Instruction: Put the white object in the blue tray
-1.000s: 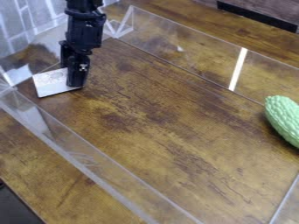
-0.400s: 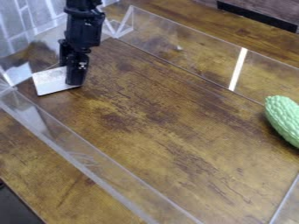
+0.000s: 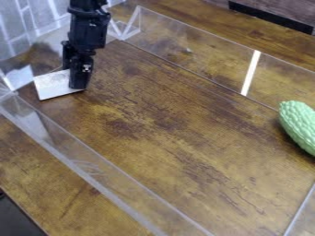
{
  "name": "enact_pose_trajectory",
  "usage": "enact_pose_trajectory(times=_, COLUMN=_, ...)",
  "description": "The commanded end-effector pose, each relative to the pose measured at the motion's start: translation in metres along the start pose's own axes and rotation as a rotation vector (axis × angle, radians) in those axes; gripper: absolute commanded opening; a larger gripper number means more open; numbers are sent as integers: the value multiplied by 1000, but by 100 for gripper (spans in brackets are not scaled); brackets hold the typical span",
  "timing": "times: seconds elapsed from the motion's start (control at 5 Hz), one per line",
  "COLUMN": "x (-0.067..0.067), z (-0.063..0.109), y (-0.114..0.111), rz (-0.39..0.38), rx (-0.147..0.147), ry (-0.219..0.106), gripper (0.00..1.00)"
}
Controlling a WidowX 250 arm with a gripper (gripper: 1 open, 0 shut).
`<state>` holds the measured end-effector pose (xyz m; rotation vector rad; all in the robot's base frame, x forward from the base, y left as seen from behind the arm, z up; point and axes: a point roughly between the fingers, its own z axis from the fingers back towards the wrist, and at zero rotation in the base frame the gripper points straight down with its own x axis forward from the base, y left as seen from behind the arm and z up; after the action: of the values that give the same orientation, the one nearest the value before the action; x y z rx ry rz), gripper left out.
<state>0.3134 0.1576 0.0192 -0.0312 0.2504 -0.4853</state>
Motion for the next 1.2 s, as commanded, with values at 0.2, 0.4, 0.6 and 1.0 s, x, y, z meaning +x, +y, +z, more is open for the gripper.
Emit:
enact_pose_trajectory(times=0.2, x=-17, z=-7, y=15, rz=42, rx=-17, ry=7, gripper=0)
enact_pose_trajectory(times=0.4, x=-17, z=-7, y=17, rz=43, rx=-17, ry=8, gripper=0)
enact_pose_trajectory(times=0.6, x=-17, z=-7, y=19, rz=43, rx=-18, ry=10, gripper=0)
enact_pose_trajectory(times=1.0, x=-18, z=-7, y=22, rz=44, rx=-20, ry=13, gripper=0)
